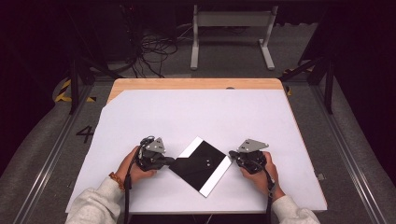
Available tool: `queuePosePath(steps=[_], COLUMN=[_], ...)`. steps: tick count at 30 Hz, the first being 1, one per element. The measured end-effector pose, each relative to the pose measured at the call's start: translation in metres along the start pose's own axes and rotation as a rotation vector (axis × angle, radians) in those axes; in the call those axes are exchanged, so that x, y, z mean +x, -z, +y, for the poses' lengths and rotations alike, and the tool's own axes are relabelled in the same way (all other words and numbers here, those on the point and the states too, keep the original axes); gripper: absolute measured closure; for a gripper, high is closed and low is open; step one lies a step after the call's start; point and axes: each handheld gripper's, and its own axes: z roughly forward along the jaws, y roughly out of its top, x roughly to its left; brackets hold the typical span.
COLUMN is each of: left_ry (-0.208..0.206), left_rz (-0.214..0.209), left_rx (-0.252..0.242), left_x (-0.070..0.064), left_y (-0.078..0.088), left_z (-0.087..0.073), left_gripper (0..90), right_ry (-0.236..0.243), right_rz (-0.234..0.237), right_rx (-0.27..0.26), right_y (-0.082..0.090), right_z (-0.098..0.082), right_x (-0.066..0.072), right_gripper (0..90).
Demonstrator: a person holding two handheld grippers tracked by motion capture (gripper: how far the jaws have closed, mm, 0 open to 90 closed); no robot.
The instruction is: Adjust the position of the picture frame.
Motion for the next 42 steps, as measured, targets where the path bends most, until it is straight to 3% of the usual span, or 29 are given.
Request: queuePosePath(steps=[4, 8, 14, 16, 18, 23, 32, 38, 42], left_ry=[0.004, -0.003, -0.006, -0.014, 0.003, -0.002, -0.020, -0.028, -0.029], left_rz=[-0.004, -0.012, -0.019, -0.026, -0.030, -0.037, -0.073, -0.068, -0.072], left_rx=[-0.009, -0.013, -0.008, -0.015, -0.023, -0.025, -0.025, -0.029, -0.036], left_x=[-0.003, -0.006, -0.014, -0.015, -0.017, -0.023, -0.041, -0.052, -0.052], left_y=[0.001, 0.002, 0.003, 0.004, 0.004, 0.006, 0.009, 0.009, 0.009], left_z=[-0.003, -0.005, -0.007, -0.009, -0.011, -0.014, -0.021, -0.022, -0.023], left_gripper=[90.0, 90.0, 90.0, 90.0, 90.0, 90.0, 90.0, 90.0, 89.9], right_ry=[0.004, -0.008, 0.022, 0.001, -0.021, -0.062, -0.024, -0.041, -0.051], right_rz=[0.012, 0.074, 0.104, 0.100, 0.079, 0.084, 0.057, 0.051, 0.044], right_rx=[-0.005, 0.008, 0.008, 0.004, 0.005, 0.006, 0.019, 0.018, 0.015], right_y=[0.012, 0.024, 0.021, 0.020, 0.016, 0.010, -0.005, -0.019, -0.027], right_z=[-0.003, -0.013, -0.012, -0.009, -0.008, -0.004, 0.011, 0.020, 0.024], right_x=[0.001, 0.007, 0.023, 0.020, 0.013, 0.000, -0.002, -0.010, -0.014], right_gripper=[90.0, 90.0, 90.0, 90.0, 90.0, 90.0, 90.0, 90.0, 90.0])
